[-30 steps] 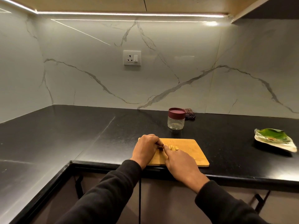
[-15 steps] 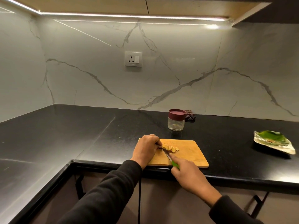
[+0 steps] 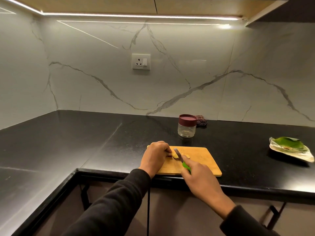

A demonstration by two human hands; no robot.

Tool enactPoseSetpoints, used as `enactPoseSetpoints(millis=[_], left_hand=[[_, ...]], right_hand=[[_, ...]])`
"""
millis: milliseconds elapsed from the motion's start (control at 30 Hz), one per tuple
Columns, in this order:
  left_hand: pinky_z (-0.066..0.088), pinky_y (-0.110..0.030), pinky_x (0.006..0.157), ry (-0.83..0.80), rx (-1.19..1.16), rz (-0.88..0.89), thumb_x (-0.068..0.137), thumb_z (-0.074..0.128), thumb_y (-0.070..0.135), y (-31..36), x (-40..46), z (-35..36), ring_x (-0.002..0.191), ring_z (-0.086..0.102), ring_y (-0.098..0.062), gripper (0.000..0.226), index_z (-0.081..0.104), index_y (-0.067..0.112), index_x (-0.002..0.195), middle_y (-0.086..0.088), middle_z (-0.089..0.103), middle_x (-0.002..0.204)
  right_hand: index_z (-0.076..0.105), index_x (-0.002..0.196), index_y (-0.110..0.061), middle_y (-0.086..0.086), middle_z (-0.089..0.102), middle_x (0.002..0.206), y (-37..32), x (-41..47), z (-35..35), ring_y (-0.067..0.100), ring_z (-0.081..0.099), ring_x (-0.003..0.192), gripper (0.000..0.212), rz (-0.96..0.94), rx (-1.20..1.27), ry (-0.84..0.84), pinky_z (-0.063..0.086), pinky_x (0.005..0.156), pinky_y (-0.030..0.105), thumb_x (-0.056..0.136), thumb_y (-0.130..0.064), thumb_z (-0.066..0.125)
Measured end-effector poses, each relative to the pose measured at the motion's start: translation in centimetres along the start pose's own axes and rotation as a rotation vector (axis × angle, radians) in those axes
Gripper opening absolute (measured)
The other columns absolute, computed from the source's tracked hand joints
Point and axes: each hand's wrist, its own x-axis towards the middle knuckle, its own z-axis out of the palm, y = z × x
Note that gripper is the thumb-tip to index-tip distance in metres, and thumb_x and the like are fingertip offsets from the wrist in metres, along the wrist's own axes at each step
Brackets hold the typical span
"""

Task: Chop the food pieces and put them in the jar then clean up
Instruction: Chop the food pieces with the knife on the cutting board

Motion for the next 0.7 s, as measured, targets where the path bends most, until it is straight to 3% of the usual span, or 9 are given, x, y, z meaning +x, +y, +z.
enactPoseSetpoints(millis=[67,300,567,700], left_hand=[[0.057,-0.020,0.074,0.001,0.001,0.000,0.090,0.073,0.012,0.1,0.0,0.0,0.076,0.065,-0.004,0.008,0.076,0.017,0.085,0.006,0.070,0.089],[0.057,-0.019,0.074,0.003,-0.006,0.002,0.090,0.072,0.010,0.1,0.0,0.0,0.077,0.066,-0.004,0.010,0.078,0.017,0.084,0.008,0.070,0.090],[0.058,-0.019,0.075,0.012,-0.014,-0.004,0.088,0.074,0.009,-0.1,0.1,0.0,0.077,0.067,-0.004,0.010,0.078,0.017,0.085,0.006,0.072,0.089],[0.056,-0.014,0.075,0.019,-0.026,-0.006,0.089,0.072,0.007,0.0,0.0,0.0,0.075,0.066,-0.001,0.013,0.079,0.017,0.084,0.006,0.072,0.088]], right_hand=[[0.026,0.156,-0.036,-0.009,0.061,0.084,-0.4,0.4,0.1,0.007,0.054,0.070,0.057,-0.029,-0.095,-0.005,0.034,0.051,0.018,0.104,-0.031,0.046],[0.023,0.158,-0.036,-0.005,0.060,0.094,-0.6,1.9,0.6,0.007,0.051,0.078,0.056,-0.060,-0.235,-0.015,0.036,0.056,0.021,0.105,-0.032,0.042],[0.020,0.159,-0.036,-0.005,0.053,0.093,-0.2,2.5,1.1,0.010,0.051,0.081,0.058,-0.082,-0.284,-0.029,0.031,0.054,0.021,0.105,-0.033,0.041],[0.022,0.158,-0.037,-0.005,0.056,0.093,-0.2,3.5,1.1,0.010,0.054,0.081,0.056,-0.098,-0.300,-0.047,0.038,0.059,0.023,0.106,-0.033,0.041]])
